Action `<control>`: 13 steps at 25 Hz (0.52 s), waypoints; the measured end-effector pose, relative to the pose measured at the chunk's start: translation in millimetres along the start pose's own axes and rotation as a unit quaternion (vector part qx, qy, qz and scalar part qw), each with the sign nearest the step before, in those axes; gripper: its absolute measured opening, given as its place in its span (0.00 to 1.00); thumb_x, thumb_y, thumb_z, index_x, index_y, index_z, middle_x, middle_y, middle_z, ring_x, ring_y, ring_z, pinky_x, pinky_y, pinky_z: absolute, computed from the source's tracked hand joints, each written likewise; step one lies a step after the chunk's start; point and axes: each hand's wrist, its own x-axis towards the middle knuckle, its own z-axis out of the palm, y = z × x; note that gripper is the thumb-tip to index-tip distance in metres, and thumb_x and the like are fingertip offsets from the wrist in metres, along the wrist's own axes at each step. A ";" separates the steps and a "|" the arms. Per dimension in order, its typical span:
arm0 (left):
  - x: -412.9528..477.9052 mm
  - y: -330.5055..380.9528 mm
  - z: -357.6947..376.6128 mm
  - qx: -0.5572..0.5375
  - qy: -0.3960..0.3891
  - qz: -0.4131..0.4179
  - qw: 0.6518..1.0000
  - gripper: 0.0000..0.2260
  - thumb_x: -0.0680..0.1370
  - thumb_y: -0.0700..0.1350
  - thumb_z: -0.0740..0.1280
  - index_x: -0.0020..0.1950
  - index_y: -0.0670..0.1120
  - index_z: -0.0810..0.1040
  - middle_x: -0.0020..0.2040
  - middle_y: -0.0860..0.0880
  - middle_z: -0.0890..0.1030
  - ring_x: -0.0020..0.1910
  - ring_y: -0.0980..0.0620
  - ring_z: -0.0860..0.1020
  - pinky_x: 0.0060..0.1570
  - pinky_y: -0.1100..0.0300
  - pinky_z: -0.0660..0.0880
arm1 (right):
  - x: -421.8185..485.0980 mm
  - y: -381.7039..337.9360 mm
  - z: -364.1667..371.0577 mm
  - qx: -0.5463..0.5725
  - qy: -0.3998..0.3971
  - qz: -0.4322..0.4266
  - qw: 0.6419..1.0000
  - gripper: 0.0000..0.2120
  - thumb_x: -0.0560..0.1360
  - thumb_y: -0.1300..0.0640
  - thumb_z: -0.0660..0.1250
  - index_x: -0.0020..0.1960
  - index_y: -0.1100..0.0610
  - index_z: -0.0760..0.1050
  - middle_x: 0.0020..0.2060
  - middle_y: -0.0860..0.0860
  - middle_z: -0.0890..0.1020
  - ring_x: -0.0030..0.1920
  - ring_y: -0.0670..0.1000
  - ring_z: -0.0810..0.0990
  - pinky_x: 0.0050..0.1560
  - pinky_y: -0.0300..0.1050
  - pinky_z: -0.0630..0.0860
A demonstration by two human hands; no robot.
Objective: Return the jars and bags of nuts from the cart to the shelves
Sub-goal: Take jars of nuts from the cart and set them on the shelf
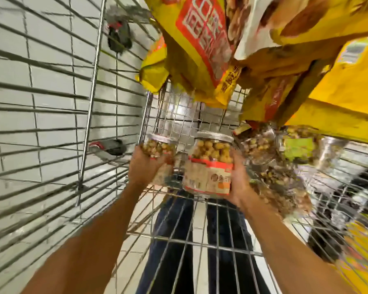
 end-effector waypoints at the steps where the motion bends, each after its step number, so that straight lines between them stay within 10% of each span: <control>1: 7.1 3.8 0.3 -0.001 0.005 0.000 1.000 0.23 0.68 0.56 0.74 0.52 0.46 0.68 0.49 0.47 0.76 0.48 0.49 0.74 0.46 0.55 0.70 | 3.5 -0.6 1.8 0.010 -0.003 -0.001 1.000 0.35 0.74 0.32 0.44 0.63 0.55 0.75 0.57 0.60 0.80 0.55 0.59 0.79 0.49 0.55 0.76; 7: 17.5 64.7 -13.4 -0.239 -0.162 -0.076 0.954 0.20 0.70 0.59 0.69 0.49 0.44 0.80 0.40 0.48 0.85 0.38 0.52 0.83 0.35 0.63 0.78 | -15.3 -27.4 4.1 0.005 0.005 -0.041 0.999 0.31 0.75 0.33 0.45 0.53 0.52 0.79 0.45 0.56 0.85 0.46 0.58 0.84 0.45 0.52 0.77; 13: -59.5 147.3 -76.4 -0.331 -0.357 -0.088 0.869 0.28 0.66 0.67 0.59 0.49 0.48 0.84 0.46 0.44 0.85 0.42 0.46 0.84 0.41 0.49 0.81 | -140.9 -76.7 16.7 0.017 -0.022 -0.180 0.983 0.29 0.72 0.36 0.51 0.35 0.51 0.85 0.34 0.53 0.86 0.35 0.52 0.85 0.30 0.42 0.79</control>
